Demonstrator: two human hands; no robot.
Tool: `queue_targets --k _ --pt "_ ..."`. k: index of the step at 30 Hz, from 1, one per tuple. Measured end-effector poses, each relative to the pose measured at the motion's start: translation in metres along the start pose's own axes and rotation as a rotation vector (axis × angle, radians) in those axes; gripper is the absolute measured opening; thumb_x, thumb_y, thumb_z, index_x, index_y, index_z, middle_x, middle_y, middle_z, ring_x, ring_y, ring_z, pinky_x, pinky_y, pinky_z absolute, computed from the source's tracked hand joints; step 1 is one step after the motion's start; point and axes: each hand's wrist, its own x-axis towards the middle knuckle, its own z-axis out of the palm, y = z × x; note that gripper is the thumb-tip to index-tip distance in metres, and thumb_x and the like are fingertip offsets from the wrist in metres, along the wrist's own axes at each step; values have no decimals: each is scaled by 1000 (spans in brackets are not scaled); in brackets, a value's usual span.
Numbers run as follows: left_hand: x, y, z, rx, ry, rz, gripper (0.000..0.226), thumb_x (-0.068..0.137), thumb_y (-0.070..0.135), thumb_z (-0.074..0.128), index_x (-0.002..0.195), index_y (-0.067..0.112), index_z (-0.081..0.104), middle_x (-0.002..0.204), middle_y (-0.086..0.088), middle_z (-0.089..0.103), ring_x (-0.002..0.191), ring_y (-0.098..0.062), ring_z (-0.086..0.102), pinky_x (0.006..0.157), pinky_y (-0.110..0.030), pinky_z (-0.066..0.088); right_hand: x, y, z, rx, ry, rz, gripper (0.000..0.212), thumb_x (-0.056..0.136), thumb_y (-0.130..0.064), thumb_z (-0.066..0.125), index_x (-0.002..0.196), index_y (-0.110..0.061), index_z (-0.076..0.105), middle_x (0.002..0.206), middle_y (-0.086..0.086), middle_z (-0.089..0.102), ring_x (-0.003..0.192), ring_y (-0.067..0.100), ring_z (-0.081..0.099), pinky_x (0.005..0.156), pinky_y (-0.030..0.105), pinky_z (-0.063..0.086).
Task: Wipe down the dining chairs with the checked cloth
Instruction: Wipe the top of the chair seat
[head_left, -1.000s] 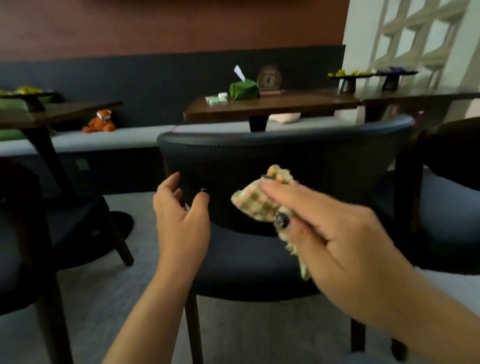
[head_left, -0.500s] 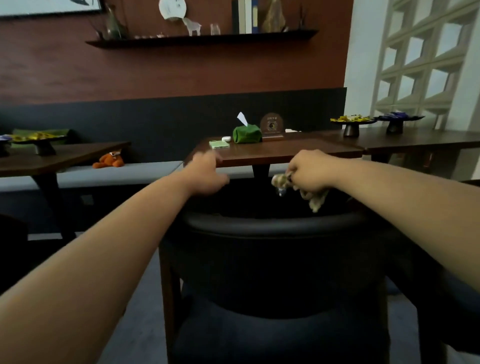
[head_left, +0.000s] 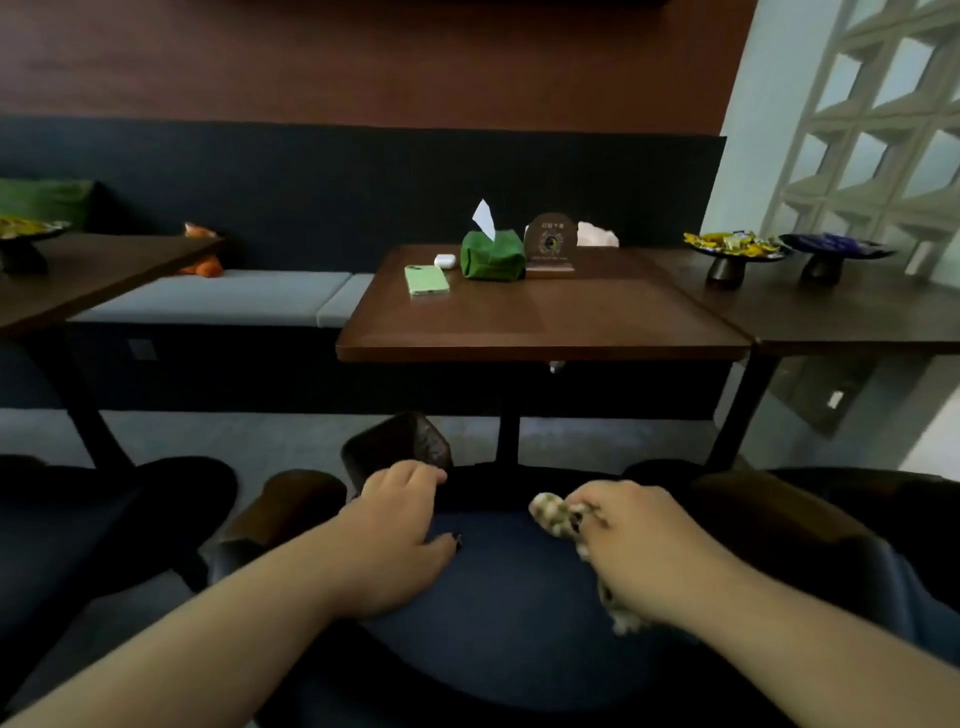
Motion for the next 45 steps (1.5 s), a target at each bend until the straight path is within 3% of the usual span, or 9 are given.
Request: queue_targets --k 8,14,20,25,30,34,38,40,45 --pt "8 -7 4 -98 -43 -111 68 98 41 47 153 18 15 159 1 10 148 -18 4 120 -35 13 13 4 8 316 -84 101 22 95 -22 45 91 -30 64 86 -8 67 76 1 58 59 10 40" --pt "17 -13 5 -128 -103 -338 64 98 43 45 151 17 20 162 -4 6 149 -25 -11 120 -51 2 10 -7 -4 1282 -504 522 27 92 -21 52 92 -2 72 93 19 67 78 28 65 67 35 52" --pt "15 -13 -5 -574 -169 -236 54 92 45 53 142 29 39 137 11 51 131 -7 44 111 -29 34 11 -5 -12 1597 -629 576 42 82 -26 60 112 3 68 120 27 62 117 41 56 103 52 42" --pt "14 -9 -10 -809 -138 -102 54 80 37 58 132 23 53 113 11 68 109 1 60 92 -14 44 13 -5 -8 1563 -760 492 51 78 -12 61 127 -1 56 127 28 57 124 45 48 105 58 36" --pt "13 -13 -6 -846 -234 -50 34 77 31 69 108 17 70 111 5 71 107 -6 65 92 -20 50 15 2 -1 1562 -799 516 34 81 -16 59 112 -7 69 118 20 65 113 33 61 105 49 40" --pt "16 -14 1 -873 -209 -120 25 79 39 66 83 14 66 75 6 68 73 -4 62 69 -24 50 14 0 3 1387 -659 494 30 77 -20 67 105 -10 70 108 14 71 101 27 68 90 38 51" --pt "26 -18 9 -898 -172 -217 16 89 31 66 76 22 63 67 7 65 64 -3 59 62 -23 45 16 3 18 1142 -479 499 34 67 -18 84 99 -12 73 99 8 74 96 23 69 84 33 53" --pt "30 -16 10 -927 -157 -259 23 90 29 64 71 17 60 62 9 61 60 -1 55 60 -20 42 18 3 19 1095 -421 540 11 81 -14 72 90 -10 75 93 7 75 93 22 70 80 28 52" --pt "57 -16 4 -939 -69 -242 49 89 44 59 63 3 48 59 1 43 57 -8 40 55 -29 32 40 -8 19 1171 -272 684 17 90 -13 57 95 -9 73 92 9 75 87 23 71 78 35 53"
